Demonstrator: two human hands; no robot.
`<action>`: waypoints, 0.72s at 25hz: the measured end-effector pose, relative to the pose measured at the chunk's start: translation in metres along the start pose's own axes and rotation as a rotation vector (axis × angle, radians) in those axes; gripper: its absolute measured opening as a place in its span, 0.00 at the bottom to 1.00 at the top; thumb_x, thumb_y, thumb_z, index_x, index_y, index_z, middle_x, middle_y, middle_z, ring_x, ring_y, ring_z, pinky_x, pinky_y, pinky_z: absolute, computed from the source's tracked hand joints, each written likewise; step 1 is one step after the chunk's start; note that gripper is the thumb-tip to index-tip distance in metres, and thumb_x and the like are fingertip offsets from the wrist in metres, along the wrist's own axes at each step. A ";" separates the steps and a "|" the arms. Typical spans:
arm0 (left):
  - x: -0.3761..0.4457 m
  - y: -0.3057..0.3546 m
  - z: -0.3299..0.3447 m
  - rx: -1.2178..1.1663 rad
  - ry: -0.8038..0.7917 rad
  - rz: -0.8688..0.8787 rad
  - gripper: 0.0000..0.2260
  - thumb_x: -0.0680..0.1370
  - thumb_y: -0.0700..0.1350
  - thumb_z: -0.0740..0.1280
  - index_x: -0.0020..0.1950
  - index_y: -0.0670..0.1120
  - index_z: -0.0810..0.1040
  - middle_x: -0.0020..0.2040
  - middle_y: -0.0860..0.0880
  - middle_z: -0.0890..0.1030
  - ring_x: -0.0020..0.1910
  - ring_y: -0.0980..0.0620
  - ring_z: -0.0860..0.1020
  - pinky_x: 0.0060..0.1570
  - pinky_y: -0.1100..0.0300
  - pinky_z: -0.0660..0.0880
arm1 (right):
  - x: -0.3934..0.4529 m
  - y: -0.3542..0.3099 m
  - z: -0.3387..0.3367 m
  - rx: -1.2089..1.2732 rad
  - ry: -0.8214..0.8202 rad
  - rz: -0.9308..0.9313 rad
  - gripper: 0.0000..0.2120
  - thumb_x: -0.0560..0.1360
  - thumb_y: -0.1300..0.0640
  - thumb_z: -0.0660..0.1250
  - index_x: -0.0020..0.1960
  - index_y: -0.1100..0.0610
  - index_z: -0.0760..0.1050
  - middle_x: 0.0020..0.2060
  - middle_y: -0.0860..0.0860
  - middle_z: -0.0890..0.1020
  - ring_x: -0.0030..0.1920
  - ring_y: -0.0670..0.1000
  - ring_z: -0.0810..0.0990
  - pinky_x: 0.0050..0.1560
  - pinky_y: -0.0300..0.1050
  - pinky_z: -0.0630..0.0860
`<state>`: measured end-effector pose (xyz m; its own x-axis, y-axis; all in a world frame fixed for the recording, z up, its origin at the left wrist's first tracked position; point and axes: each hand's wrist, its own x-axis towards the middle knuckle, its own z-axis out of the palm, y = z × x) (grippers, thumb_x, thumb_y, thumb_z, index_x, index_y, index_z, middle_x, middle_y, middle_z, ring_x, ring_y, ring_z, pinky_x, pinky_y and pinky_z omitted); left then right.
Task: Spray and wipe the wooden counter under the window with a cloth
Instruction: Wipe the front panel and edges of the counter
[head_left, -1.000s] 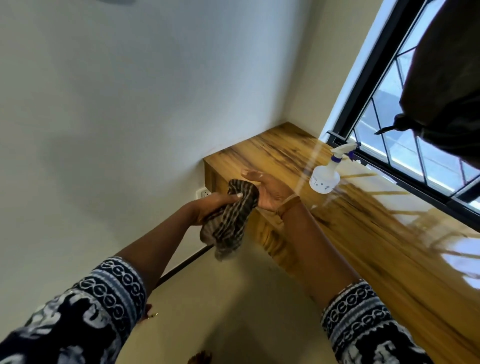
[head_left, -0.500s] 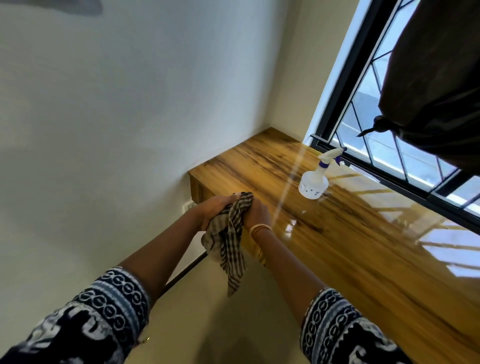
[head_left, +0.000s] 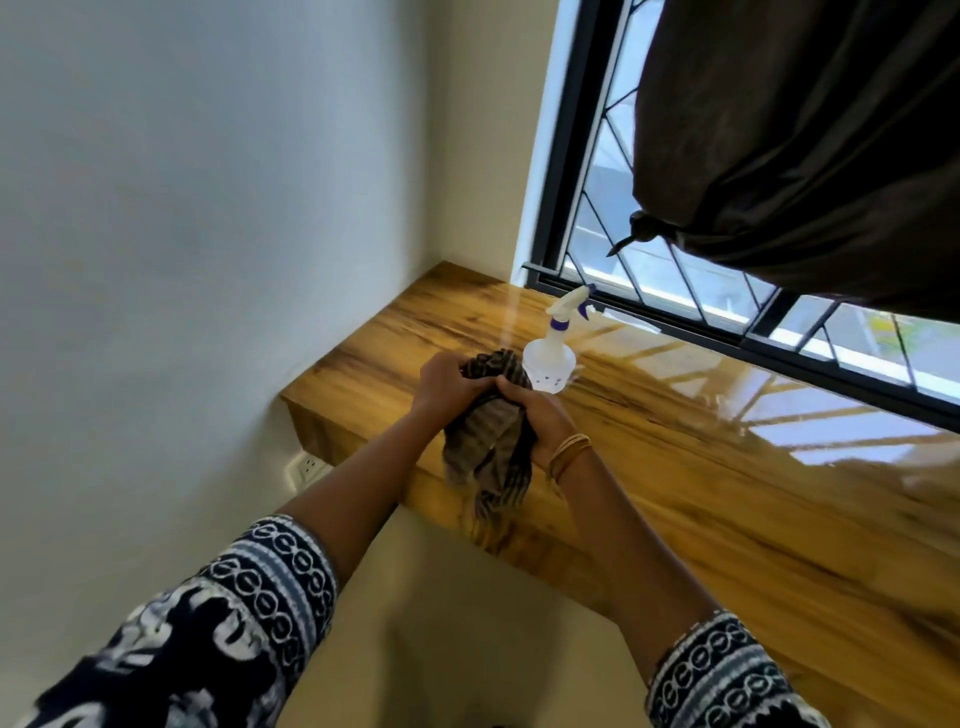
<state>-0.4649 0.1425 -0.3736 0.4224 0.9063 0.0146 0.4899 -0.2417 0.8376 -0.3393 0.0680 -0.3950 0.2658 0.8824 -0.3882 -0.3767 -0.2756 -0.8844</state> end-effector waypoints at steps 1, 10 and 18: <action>0.012 0.005 0.008 0.006 -0.026 -0.002 0.19 0.72 0.56 0.73 0.32 0.42 0.75 0.29 0.48 0.74 0.29 0.54 0.70 0.31 0.59 0.65 | 0.003 -0.006 -0.014 0.069 0.020 -0.033 0.20 0.77 0.54 0.69 0.64 0.65 0.75 0.56 0.63 0.81 0.52 0.62 0.82 0.58 0.58 0.77; 0.136 0.022 0.120 -0.021 0.014 -0.194 0.18 0.75 0.56 0.66 0.53 0.43 0.81 0.44 0.46 0.80 0.44 0.45 0.78 0.38 0.58 0.71 | 0.070 -0.068 -0.160 0.529 0.088 -0.282 0.21 0.83 0.52 0.55 0.47 0.55 0.87 0.50 0.54 0.86 0.50 0.51 0.85 0.51 0.46 0.82; 0.198 0.045 0.165 -0.444 -0.099 0.032 0.23 0.73 0.38 0.73 0.67 0.42 0.73 0.59 0.44 0.78 0.59 0.46 0.76 0.52 0.61 0.76 | 0.136 -0.097 -0.219 0.561 0.091 -0.271 0.12 0.80 0.55 0.61 0.50 0.60 0.81 0.42 0.58 0.85 0.45 0.56 0.85 0.56 0.52 0.81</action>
<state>-0.2334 0.2543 -0.4228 0.5136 0.8580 0.0097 0.1102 -0.0772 0.9909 -0.0727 0.1314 -0.4191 0.4823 0.8500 -0.2117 -0.6870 0.2171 -0.6934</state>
